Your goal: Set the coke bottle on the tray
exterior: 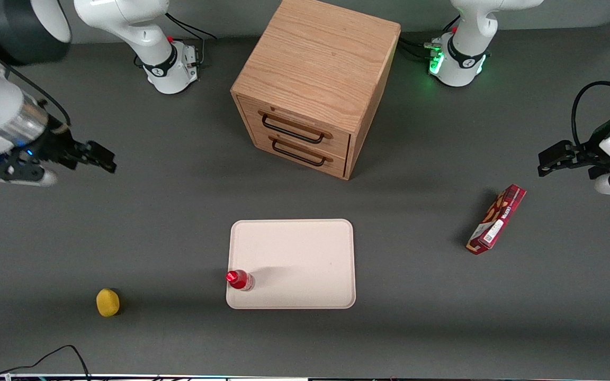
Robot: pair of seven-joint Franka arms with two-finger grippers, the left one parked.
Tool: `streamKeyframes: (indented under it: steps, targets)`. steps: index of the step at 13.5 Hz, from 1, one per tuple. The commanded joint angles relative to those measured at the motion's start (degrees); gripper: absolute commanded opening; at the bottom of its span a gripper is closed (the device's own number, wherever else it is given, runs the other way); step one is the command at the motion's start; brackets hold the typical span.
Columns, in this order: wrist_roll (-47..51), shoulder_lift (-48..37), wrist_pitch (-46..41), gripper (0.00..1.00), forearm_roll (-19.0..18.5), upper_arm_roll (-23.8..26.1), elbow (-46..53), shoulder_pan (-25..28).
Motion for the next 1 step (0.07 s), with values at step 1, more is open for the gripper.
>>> streamKeyframes:
  steps: [1]
  targets:
    - [-2.0,0.6,-3.7,1.0,0.2,1.1,3.8,-2.5]
